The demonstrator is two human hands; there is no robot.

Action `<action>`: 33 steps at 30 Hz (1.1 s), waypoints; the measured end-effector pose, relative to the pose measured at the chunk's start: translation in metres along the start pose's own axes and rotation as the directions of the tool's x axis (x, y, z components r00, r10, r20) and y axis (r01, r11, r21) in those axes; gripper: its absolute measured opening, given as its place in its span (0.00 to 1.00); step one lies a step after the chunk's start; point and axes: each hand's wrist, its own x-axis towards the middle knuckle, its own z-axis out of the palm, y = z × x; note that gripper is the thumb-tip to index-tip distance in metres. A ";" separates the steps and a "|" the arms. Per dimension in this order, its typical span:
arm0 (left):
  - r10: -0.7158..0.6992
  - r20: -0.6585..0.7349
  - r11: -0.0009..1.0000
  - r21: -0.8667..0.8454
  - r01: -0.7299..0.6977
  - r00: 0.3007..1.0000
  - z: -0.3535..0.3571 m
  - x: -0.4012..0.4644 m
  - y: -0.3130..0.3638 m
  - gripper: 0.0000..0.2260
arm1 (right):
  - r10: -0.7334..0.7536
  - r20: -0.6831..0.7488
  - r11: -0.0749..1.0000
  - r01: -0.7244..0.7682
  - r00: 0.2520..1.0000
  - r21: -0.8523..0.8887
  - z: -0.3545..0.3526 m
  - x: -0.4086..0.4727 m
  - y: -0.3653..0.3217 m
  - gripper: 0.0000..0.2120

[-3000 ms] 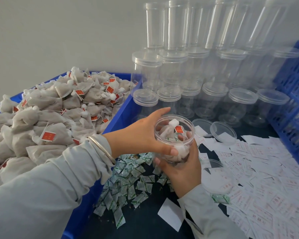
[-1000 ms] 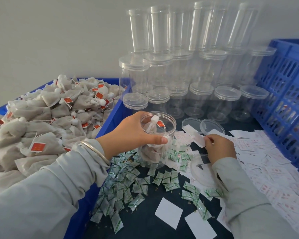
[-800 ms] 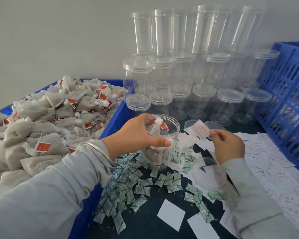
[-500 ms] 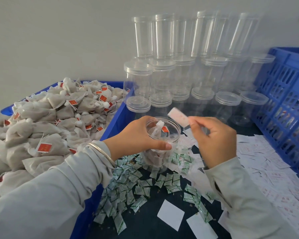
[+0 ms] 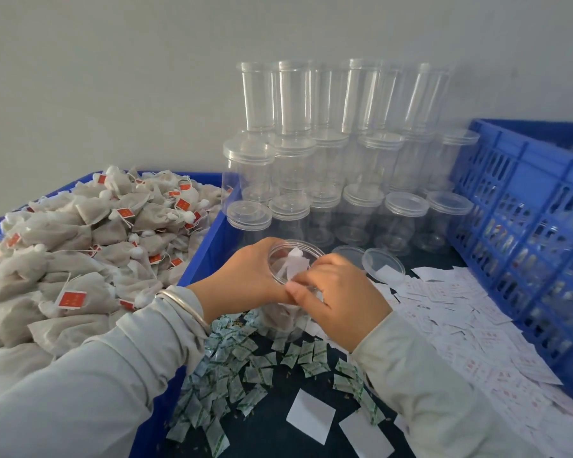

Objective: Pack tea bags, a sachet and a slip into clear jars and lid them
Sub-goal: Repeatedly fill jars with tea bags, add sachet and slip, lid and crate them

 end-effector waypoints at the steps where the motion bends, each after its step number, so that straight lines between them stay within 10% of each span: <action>1: 0.004 -0.001 1.000 0.011 -0.004 1.000 0.001 0.001 0.003 0.32 | 0.004 0.026 1.000 -0.004 1.000 -0.015 -0.002 -0.001 0.001 0.34; 17: 0.108 -0.181 0.933 -0.322 -0.163 0.977 0.026 0.004 0.099 0.34 | -0.071 -0.138 0.997 0.071 0.988 -0.011 -0.103 -0.039 0.013 0.20; 33: 0.420 -0.308 0.781 -0.356 -0.513 0.854 0.084 0.085 0.307 0.42 | -0.187 -0.421 0.890 -0.028 0.888 -0.454 -0.296 -0.087 0.104 0.10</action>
